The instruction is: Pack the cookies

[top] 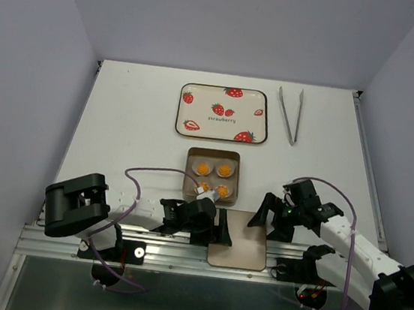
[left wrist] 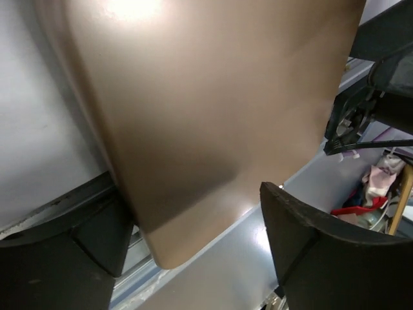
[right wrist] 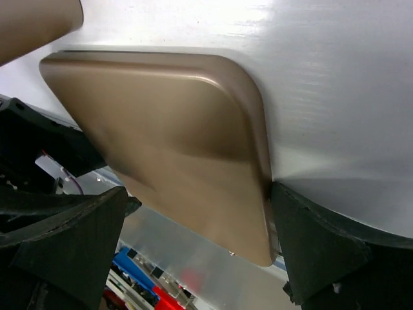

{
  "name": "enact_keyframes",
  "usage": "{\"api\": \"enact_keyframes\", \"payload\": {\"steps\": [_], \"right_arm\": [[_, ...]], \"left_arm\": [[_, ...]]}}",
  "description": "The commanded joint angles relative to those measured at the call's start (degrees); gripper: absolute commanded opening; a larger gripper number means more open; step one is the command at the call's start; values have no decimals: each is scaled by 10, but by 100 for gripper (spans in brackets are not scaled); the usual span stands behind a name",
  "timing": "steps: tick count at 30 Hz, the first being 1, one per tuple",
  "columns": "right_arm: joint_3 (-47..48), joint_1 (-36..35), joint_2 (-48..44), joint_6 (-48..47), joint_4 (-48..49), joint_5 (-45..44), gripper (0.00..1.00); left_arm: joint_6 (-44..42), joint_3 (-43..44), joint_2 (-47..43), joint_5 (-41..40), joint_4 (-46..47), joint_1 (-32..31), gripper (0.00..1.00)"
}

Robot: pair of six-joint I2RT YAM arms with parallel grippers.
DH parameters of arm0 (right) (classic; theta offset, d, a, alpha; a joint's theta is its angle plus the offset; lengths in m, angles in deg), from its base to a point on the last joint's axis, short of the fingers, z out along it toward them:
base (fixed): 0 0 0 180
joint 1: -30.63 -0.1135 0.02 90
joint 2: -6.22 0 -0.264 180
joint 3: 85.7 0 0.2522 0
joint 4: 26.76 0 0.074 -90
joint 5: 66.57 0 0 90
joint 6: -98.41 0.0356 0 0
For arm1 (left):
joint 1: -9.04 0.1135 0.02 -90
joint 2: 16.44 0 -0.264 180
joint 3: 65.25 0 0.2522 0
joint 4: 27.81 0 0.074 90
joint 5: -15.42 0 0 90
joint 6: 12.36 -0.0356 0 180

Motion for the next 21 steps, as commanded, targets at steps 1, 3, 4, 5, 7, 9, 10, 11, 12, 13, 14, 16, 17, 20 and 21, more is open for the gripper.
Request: {"api": "enact_keyframes", "payload": {"steps": [1,3,4,5,7,9,10,11,12,13,14,16,17,20,21], "right_arm": [[-35,-7,4,-23,-101,2,98],[-34,-7,-9,-34,-127,8,95],[-35,-7,-10,-38,-138,15,95],[-39,-7,-11,-40,-137,26,95],[-55,-7,-16,-40,-96,75,94],[-62,-7,-23,-24,-57,102,93],[-54,-7,-30,-21,-30,115,93],[-43,-7,-32,-19,-26,115,93],[-30,-7,-35,-30,-27,111,93],[-16,-7,-38,-37,-29,106,93],[8,-7,-45,-45,-37,102,93],[20,-7,-53,-47,-33,108,93],[21,-7,-64,-42,-12,115,92],[20,-7,-78,-28,24,135,91],[25,-7,-86,-22,28,138,91]], "left_arm": [[-1,10,32,36,48,-10,84],[-2,11,40,38,52,-10,79],[-3,12,40,38,52,-11,79],[-3,12,39,37,52,-11,78],[-10,17,32,33,52,-11,76],[-22,24,30,30,48,-11,73],[-35,33,31,30,45,-11,70],[-39,36,31,30,42,-11,69],[-43,41,30,30,30,-11,66],[-51,49,23,23,20,-11,63],[-54,51,17,20,9,-11,59],[-63,56,1,1,0,-11,52],[-73,59,-16,-5,-9,-11,50],[-83,64,-43,-28,-26,-11,49],[-86,67,-48,-33,-43,-11,49]]}}
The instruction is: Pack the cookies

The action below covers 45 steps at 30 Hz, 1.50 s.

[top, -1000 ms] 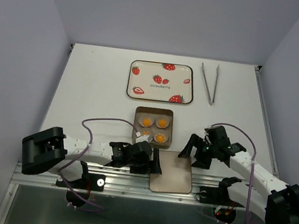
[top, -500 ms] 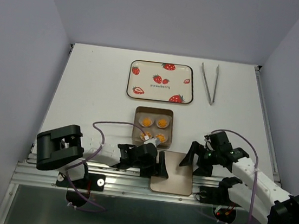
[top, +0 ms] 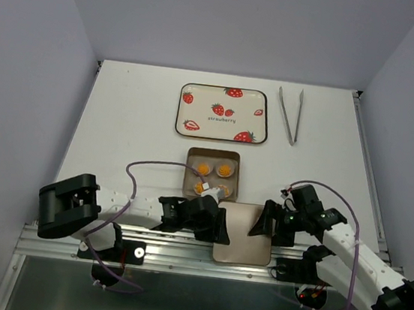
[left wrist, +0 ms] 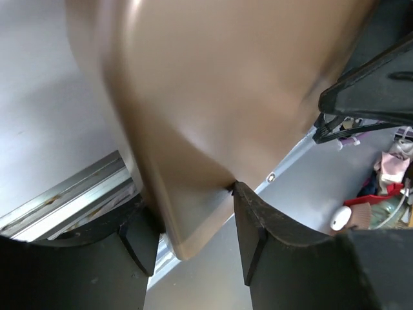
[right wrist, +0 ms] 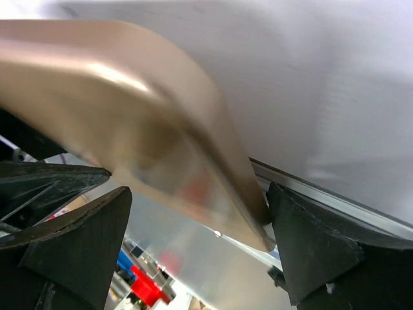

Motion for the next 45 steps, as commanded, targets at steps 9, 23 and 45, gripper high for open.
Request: {"api": "enact_keyframes", "payload": {"steps": [9,23,45], "right_arm": [[110,-3,-42,25,75,63,89],[265,-3,155,-30,127,33,85],[385,-36,386,-9,172,34,83]], "left_arm": [[-77,93,-66,-99,-101,-5,49],[-150,158,-101,-104,-175,148,49],[-274,258,-18,-88,-309,311,52]]}}
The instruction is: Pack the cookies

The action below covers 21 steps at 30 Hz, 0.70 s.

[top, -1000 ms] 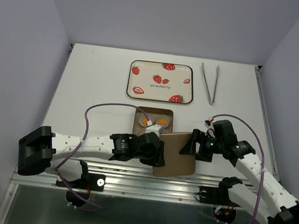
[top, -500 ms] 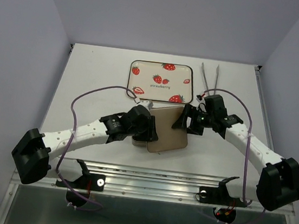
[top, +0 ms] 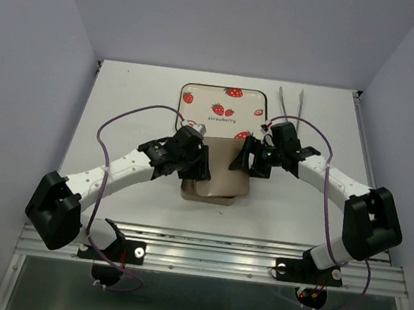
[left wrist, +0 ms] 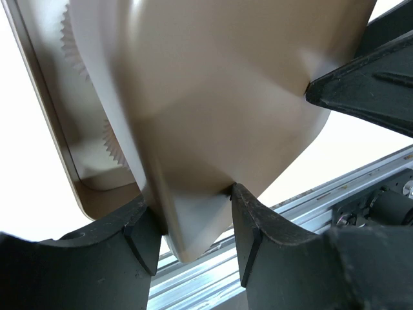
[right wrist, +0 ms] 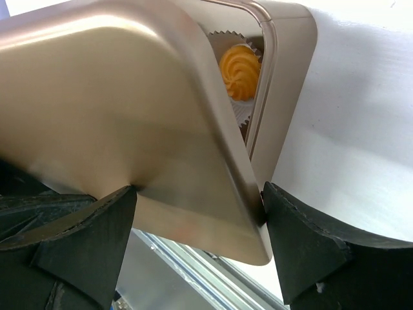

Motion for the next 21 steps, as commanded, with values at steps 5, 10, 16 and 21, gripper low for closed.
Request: {"api": "enact_keyframes", "payload": {"steps": [5,10,16,21], "right_arm": [[45,-42,11,35,-43,46,82],[72,-60,18,26,-87,38,82],[85,-66,36,31,-104,48,82],[107,-71,52,31,-124,53,81]], "left_arm": [[-20,14,14,-60,-3,29,53],[-24,17,15,-57,-14,39,56],[-32,21,28,-57,-29,59,56],[-44,41,37,-58,-43,72,56]]}}
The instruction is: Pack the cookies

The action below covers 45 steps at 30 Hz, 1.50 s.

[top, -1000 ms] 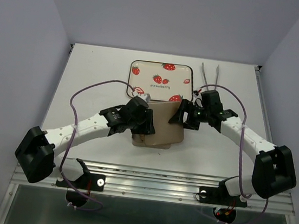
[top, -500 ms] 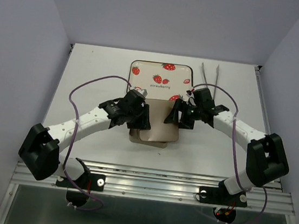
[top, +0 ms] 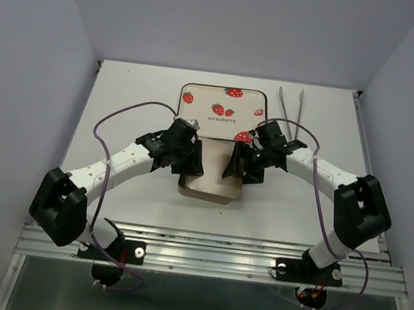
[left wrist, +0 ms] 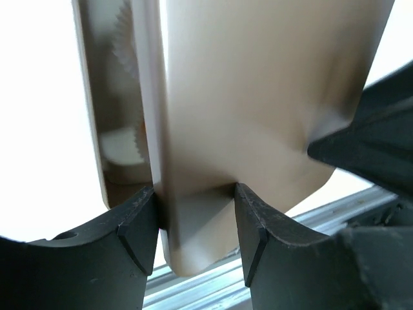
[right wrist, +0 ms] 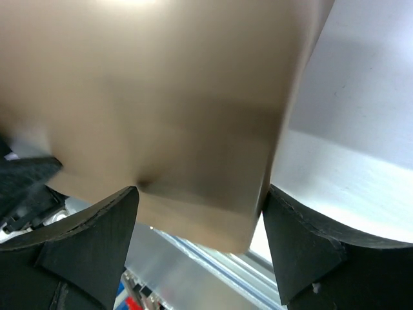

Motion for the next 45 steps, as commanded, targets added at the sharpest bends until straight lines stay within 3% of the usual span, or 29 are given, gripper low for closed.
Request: {"api": "enact_keyframes", "payload": {"steps": [1,16,20,23,29,32,45], "right_arm": [[52,-25,-6,22,-37,71,81],[52,-30,26,11,-33,91,81],[54,-30,30,6,-40,85,81],[56,-30,29,2,-47,78,82],[54,-30,22,0,-52,62,84],[48,-30,14,-5,-59,35,85],[83,-30,6,-40,-44,-98,87]], "left_arm": [[-19,32,17,-76,-11,18,57],[-24,25,43,-93,-19,32,59],[-11,17,34,-111,-28,33,66],[-5,13,25,-119,-32,33,78],[-4,15,17,-142,-43,33,85],[-8,9,10,-132,-25,35,90],[3,-69,-15,-60,113,80,90]]}}
